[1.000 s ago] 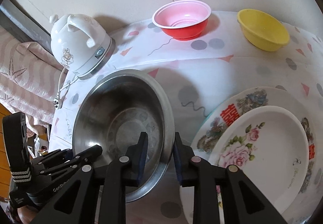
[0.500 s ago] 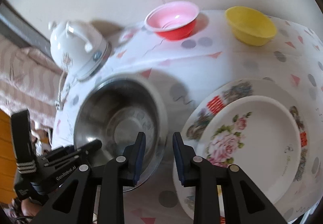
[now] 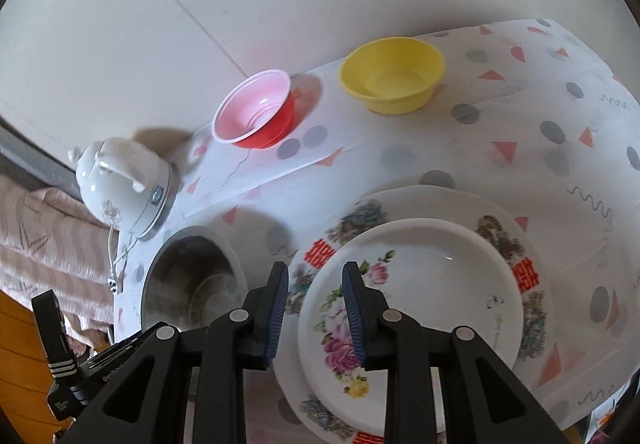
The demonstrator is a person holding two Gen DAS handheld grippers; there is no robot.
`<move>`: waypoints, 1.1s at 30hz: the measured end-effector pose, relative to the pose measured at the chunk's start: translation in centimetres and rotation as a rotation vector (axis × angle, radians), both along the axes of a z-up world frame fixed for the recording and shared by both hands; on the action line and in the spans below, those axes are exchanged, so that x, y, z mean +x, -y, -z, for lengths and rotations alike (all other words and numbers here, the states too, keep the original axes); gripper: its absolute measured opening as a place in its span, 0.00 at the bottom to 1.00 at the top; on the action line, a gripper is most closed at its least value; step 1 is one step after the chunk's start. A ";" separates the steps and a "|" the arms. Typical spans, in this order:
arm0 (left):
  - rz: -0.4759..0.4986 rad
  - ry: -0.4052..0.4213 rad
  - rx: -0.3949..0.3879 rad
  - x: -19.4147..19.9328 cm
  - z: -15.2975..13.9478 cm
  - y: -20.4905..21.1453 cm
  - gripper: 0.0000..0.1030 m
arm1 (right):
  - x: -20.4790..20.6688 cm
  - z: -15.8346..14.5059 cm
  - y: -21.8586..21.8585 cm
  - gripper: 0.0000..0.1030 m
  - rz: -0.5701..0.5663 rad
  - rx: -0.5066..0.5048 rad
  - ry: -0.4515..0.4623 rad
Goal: Organize plates and bowls
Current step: 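Lower the steel bowl onto the table and open both grippers, then move both grippers toward the yellow bowl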
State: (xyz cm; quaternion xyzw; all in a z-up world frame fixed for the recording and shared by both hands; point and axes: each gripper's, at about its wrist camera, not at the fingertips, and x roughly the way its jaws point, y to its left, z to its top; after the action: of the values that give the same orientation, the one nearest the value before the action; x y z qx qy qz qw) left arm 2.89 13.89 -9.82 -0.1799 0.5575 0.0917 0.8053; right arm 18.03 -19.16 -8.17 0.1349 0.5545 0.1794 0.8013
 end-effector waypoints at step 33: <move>0.193 0.051 0.029 10.8 -4.6 9.9 0.71 | 14.0 2.7 8.6 0.32 0.204 -0.020 -0.019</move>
State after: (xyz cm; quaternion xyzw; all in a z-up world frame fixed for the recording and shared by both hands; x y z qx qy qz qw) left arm 13.74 4.01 -5.23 -0.1160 0.5500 0.0171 0.8269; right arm 32.00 -27.81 -10.82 0.1842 0.5472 0.0898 0.8115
